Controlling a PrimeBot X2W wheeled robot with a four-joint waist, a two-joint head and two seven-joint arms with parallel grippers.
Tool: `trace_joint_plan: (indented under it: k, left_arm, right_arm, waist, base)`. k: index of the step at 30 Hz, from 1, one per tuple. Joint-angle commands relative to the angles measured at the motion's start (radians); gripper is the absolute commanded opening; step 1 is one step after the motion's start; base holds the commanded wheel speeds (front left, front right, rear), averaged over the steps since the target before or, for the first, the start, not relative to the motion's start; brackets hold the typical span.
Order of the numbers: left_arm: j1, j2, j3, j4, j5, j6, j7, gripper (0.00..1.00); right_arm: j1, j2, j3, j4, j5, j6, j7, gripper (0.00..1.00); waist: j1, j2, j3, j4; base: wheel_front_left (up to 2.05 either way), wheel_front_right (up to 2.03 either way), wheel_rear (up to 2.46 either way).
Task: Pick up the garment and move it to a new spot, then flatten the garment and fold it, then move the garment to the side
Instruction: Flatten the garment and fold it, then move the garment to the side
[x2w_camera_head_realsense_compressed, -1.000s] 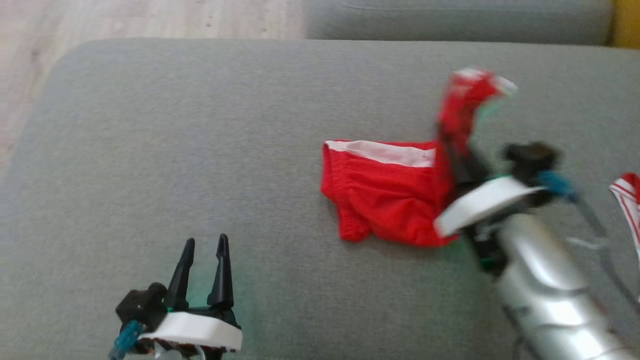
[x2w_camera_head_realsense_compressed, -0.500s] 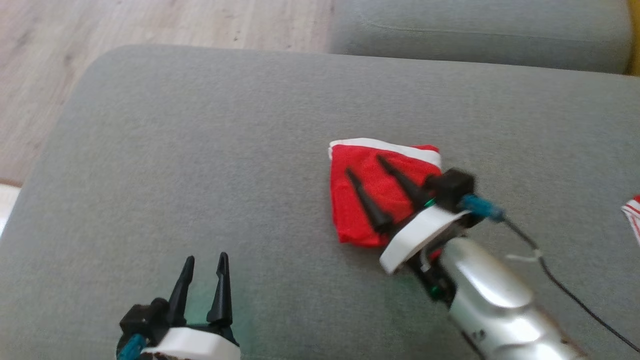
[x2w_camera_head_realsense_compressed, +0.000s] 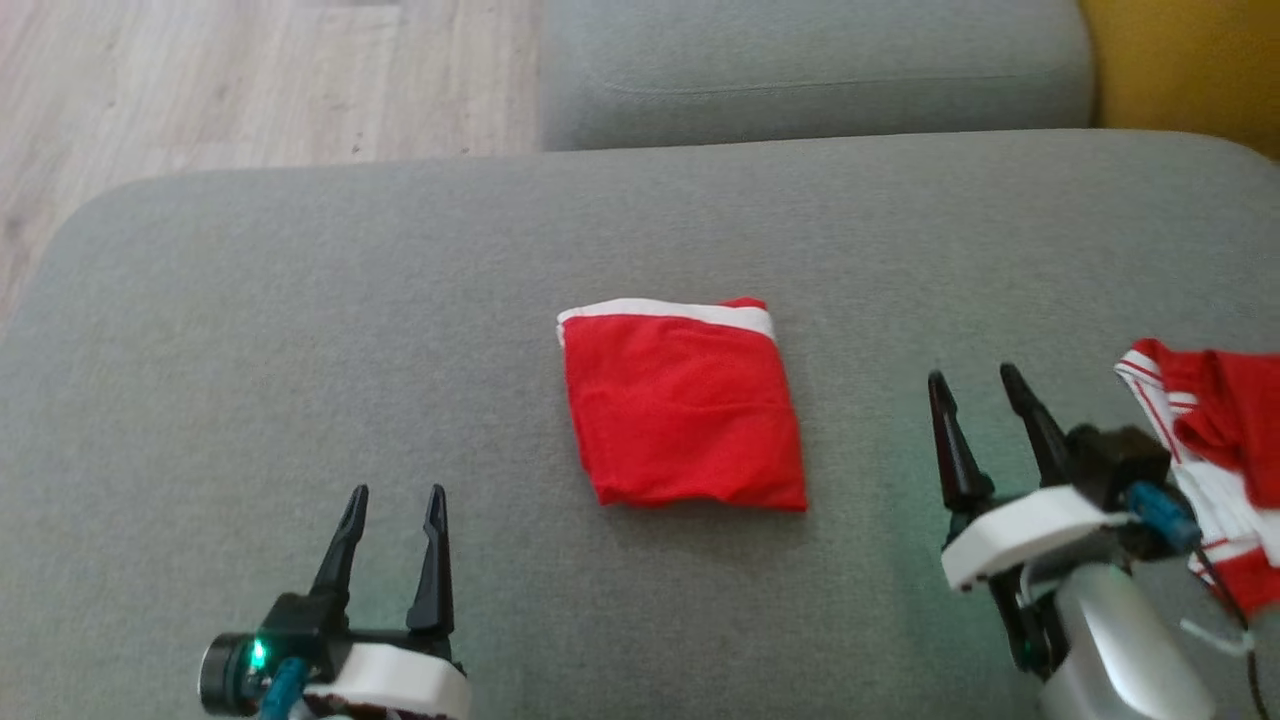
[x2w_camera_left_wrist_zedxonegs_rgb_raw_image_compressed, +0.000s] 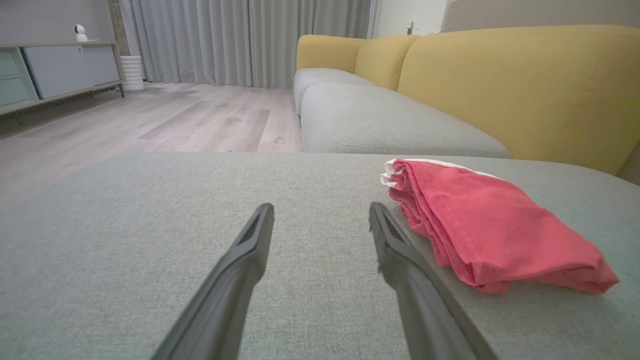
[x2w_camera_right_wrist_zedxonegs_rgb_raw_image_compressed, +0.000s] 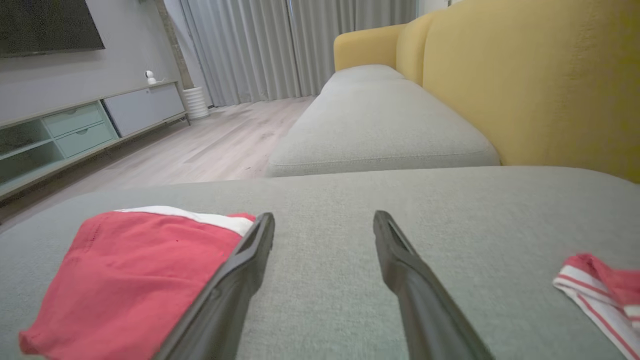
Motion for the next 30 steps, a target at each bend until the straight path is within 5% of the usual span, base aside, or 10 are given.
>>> trace_joint_plan:
  k: [1, 15, 30]
  left_arm:
    - [-0.007, 0.004, 0.037, -0.034, 0.014, 0.017, -0.005, 1.0]
    - [0.058, 0.004, 0.012, -0.04, 0.044, 0.08, -0.005, 1.0]
    - [0.052, 0.004, -0.025, -0.042, -0.008, 0.076, -0.005, 1.0]
  right_arm:
    - [-0.003, 0.017, -0.003, -0.033, -0.024, -0.001, -0.011, 1.0]
    - [0.101, 0.057, -0.049, -0.035, -0.063, -0.001, -0.011, 1.0]
    - [0.097, 0.06, -0.016, 0.0, -0.019, -0.001, -0.011, 1.0]
  waist:
    - [0.0, -0.0001, -0.011, -0.021]
    - [0.0, -0.0001, -0.039, -0.053]
    - [0.0, -0.0001, 0.002, 0.005]
  base:
    - [0.0, 0.0, 0.0]
    - [0.0, 0.0, 0.0]
    - [0.0, 0.0, 0.0]
